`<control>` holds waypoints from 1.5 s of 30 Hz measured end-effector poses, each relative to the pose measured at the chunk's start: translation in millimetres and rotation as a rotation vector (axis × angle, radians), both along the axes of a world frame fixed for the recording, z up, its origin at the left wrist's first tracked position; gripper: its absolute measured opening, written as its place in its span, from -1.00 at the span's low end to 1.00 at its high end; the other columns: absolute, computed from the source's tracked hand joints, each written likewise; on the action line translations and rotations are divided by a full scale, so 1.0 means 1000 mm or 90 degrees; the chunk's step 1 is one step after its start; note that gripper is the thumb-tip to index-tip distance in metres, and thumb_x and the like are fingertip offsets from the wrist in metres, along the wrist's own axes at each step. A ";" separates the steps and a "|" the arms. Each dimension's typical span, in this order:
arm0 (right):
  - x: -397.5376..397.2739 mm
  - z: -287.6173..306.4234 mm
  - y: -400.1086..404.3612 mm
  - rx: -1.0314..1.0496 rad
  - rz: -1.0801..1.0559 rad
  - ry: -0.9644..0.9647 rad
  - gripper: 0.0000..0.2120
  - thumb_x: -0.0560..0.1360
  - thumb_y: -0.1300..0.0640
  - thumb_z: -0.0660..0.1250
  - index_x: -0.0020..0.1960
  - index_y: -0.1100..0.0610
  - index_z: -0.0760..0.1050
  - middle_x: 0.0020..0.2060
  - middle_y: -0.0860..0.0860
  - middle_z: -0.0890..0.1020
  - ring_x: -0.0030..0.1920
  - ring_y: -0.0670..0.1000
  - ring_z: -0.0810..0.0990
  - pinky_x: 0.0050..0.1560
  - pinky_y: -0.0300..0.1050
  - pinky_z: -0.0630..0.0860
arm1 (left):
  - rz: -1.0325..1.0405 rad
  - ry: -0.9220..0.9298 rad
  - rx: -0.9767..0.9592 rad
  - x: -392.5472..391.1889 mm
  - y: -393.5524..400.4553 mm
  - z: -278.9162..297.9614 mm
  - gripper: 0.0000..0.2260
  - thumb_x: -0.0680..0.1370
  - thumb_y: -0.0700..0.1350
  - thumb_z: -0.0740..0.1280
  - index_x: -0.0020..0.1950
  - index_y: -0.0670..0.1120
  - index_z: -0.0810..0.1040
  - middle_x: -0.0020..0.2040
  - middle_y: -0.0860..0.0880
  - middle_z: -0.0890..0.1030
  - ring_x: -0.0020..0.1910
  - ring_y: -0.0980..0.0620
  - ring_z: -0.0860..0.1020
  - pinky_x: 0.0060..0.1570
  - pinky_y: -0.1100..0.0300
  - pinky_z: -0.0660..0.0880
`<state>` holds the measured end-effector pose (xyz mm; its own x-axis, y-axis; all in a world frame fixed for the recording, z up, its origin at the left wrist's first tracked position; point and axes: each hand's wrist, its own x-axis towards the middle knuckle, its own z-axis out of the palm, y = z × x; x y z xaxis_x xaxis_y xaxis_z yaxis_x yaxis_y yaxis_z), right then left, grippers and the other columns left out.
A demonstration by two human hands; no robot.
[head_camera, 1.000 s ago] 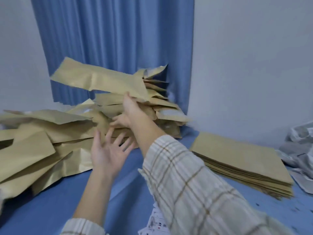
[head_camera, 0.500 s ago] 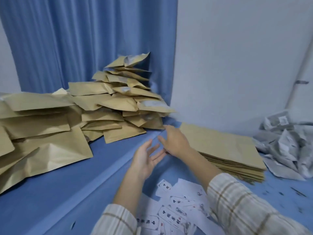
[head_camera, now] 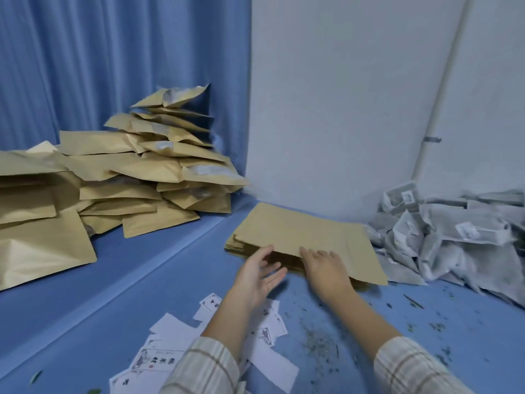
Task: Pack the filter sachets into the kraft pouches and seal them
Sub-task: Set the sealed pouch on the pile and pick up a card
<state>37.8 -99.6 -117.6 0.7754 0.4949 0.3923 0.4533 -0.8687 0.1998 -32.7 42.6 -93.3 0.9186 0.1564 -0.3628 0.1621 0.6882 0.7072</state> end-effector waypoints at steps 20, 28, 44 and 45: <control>-0.138 0.114 -0.016 1.208 0.287 0.623 -0.59 0.57 -0.16 0.12 0.09 0.12 0.55 -0.14 -0.02 0.70 -0.17 -0.06 0.68 -0.26 -0.14 0.58 | 0.361 -0.170 1.372 -0.104 -0.002 0.046 -0.26 0.47 -0.41 0.21 0.52 0.15 0.10 0.49 -0.10 0.24 0.41 -0.24 0.21 0.32 -0.13 0.17; -0.141 0.042 -0.031 1.211 0.017 0.580 -0.85 0.58 0.17 0.22 0.06 0.20 0.52 0.08 0.16 0.61 0.05 0.13 0.60 -0.03 0.05 0.58 | -0.010 -0.096 1.402 -0.128 -0.008 -0.011 -0.21 0.50 -0.23 0.24 0.50 0.31 -0.12 0.57 -0.01 -0.09 0.52 -0.13 -0.06 0.44 -0.10 -0.05; -0.135 0.013 -0.049 1.412 0.134 0.753 -0.95 0.48 0.31 0.32 -0.10 0.26 0.56 -0.30 0.10 0.69 -0.30 -0.01 0.68 -0.32 -0.20 0.61 | 0.004 -0.215 0.812 -0.108 -0.095 -0.010 -0.64 0.60 0.04 0.20 0.40 0.08 0.41 0.38 0.09 0.44 0.38 0.11 0.36 0.40 0.08 0.24; -0.136 0.012 -0.049 1.422 0.138 0.766 -0.95 0.48 0.30 0.32 -0.12 0.25 0.56 -0.33 0.09 0.69 -0.32 -0.03 0.68 -0.34 -0.22 0.60 | 0.024 -0.212 0.800 -0.106 -0.102 -0.012 -0.63 0.60 0.08 0.20 0.40 0.07 0.42 0.36 0.07 0.47 0.37 0.08 0.39 0.38 0.07 0.28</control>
